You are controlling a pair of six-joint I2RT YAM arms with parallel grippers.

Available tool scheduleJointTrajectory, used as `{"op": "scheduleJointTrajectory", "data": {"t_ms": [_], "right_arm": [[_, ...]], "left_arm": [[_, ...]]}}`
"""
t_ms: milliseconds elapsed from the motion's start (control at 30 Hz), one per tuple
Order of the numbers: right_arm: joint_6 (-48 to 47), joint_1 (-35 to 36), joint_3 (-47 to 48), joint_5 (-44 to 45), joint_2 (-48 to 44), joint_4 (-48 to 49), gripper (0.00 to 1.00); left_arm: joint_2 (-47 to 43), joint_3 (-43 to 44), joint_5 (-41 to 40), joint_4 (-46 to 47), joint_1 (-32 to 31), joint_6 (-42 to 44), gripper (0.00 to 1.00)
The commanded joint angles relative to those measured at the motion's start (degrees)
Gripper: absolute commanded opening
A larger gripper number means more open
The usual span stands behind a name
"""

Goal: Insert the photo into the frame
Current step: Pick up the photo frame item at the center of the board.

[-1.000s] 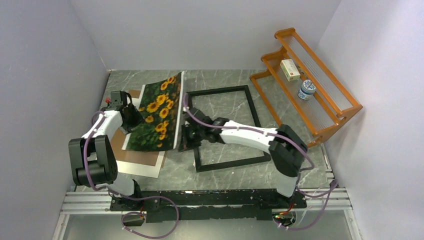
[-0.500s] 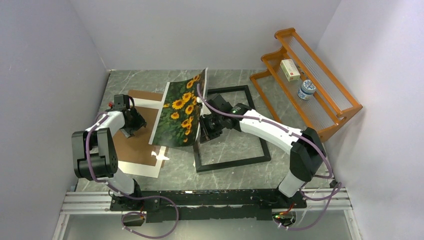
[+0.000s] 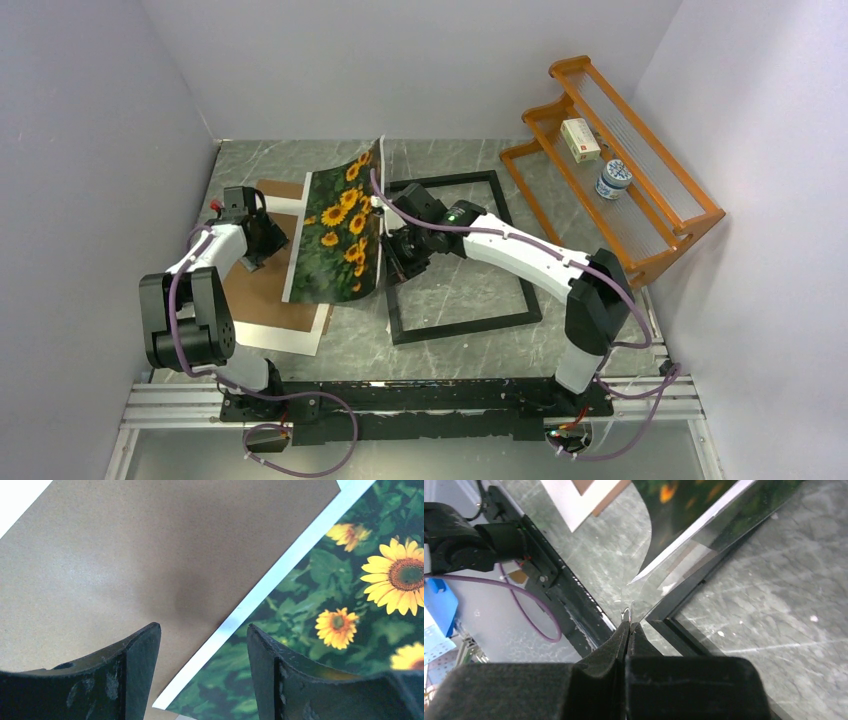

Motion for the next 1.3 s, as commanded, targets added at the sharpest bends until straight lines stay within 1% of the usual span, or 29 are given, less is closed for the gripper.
{"op": "scheduleJointTrajectory", "data": {"t_ms": [0,133,267,333,433,567,700,900,967,1000,1067,1167,1200,1267], "right_arm": [[-2.3,-1.6,1.8,5.3,-3.3,-4.6,0.00],[-4.1,-2.5,1.4,8.4,-5.5,-9.2,0.00],[-4.9,-3.3,2.6,11.5,-6.1,-13.6,0.00],[-5.0,-4.0,2.1,12.3,-7.1,-14.5,0.00],[-5.3,-5.4,-0.1,11.8,-8.7,-14.6,0.00],[-5.0,-8.4,-4.7,8.6,-10.3,-11.7,0.00],[-3.3,-12.0,-12.7,4.1,-11.2,-1.8,0.00],[3.2,-17.0,-26.0,-2.4,-13.9,18.7,0.16],[5.8,-18.7,-29.9,-3.7,-15.1,24.7,0.28],[6.7,-19.5,-31.7,-5.4,-15.4,27.8,0.32],[9.7,-21.0,-34.8,-7.5,-15.7,33.9,0.43],[13.0,-23.2,-37.2,-8.7,-14.3,41.0,0.61],[13.8,-23.6,-37.7,-9.0,-13.3,43.9,0.65],[14.8,-24.3,-37.3,-7.6,-11.4,45.8,0.72]], "left_arm": [[-0.9,0.8,0.9,2.1,-0.1,0.0,0.69],[0.6,0.9,5.1,4.7,-0.1,0.9,0.69],[1.2,1.0,11.2,7.4,-0.2,0.9,0.69],[1.1,1.8,15.7,7.5,-0.2,1.0,0.67],[0.2,2.6,19.2,7.9,-0.8,1.2,0.66],[-0.9,1.0,24.4,11.9,-1.2,0.2,0.66],[1.5,-1.3,28.9,16.9,-1.3,-1.8,0.63],[7.9,-1.7,27.9,17.4,-1.4,-1.1,0.58],[10.0,-1.2,27.5,17.2,-1.4,0.0,0.57],[11.1,-1.0,27.1,16.6,-1.6,0.4,0.57],[13.0,-0.3,26.1,15.6,-1.7,1.1,0.55],[14.4,-0.3,24.3,14.5,-1.8,1.4,0.54],[14.6,-0.2,24.0,14.4,-1.8,1.4,0.54],[14.9,0.1,23.6,13.7,-1.9,1.8,0.54]]}}
